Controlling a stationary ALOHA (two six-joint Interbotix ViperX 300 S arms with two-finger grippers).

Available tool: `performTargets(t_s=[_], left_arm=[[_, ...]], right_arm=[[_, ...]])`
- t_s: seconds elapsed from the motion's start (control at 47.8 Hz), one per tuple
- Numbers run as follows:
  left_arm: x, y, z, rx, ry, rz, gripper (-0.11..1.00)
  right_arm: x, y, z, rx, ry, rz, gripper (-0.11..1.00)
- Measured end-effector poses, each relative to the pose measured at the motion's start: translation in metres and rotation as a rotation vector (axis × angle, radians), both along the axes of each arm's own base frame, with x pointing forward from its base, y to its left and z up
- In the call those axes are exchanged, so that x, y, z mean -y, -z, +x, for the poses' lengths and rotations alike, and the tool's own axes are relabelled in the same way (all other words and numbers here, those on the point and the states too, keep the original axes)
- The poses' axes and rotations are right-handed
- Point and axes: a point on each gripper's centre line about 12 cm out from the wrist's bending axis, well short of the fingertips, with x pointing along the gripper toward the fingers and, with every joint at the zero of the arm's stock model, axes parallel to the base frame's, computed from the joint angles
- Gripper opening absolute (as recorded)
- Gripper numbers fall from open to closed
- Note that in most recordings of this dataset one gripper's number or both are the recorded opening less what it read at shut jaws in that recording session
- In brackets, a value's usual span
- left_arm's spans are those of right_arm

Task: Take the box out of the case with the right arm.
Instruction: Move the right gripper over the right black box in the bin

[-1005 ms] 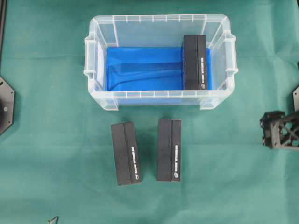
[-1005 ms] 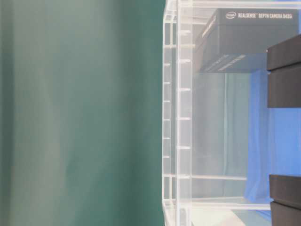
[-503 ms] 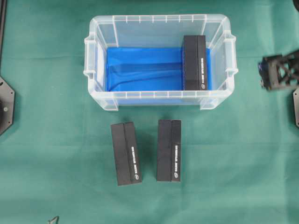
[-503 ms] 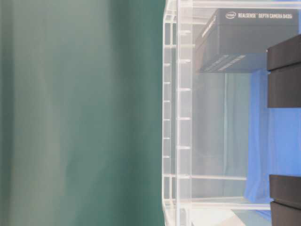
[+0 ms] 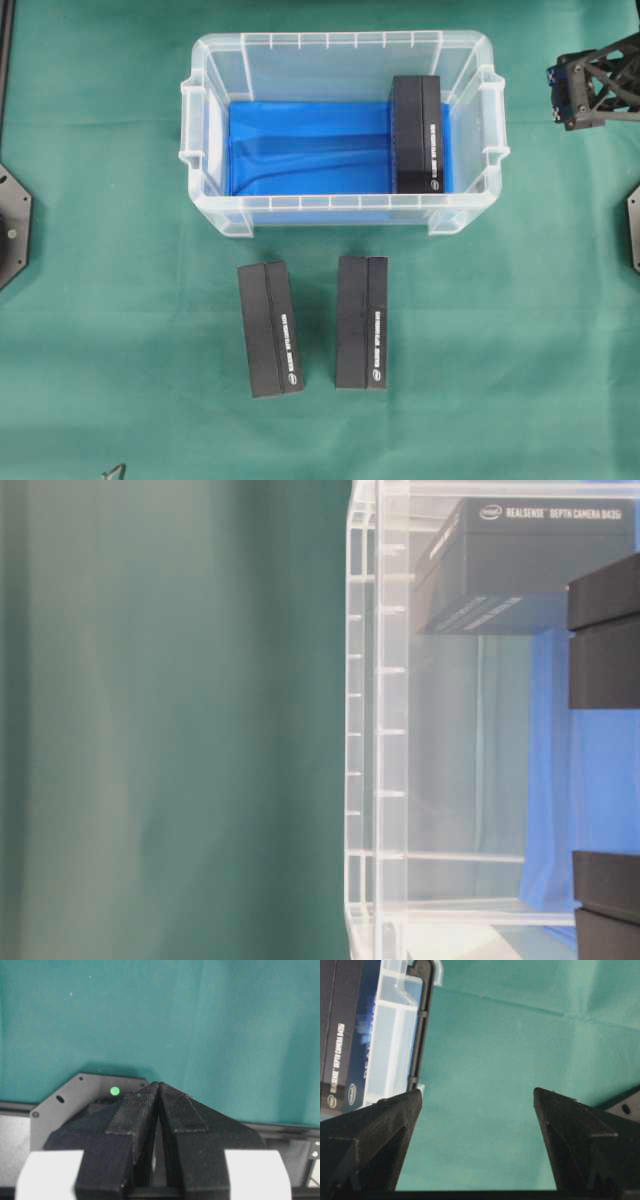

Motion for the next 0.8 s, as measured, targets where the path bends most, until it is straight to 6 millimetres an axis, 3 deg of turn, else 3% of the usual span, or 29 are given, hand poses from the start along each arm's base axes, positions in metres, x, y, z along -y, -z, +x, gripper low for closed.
performTargets(t_s=[0.796], left_arm=[[0.0002,0.0000,0.0007,-0.001,0.000,0.001,0.00]], right_arm=[[-0.0013,0.0012,0.0005,0.003,0.007,0.014,0.90]])
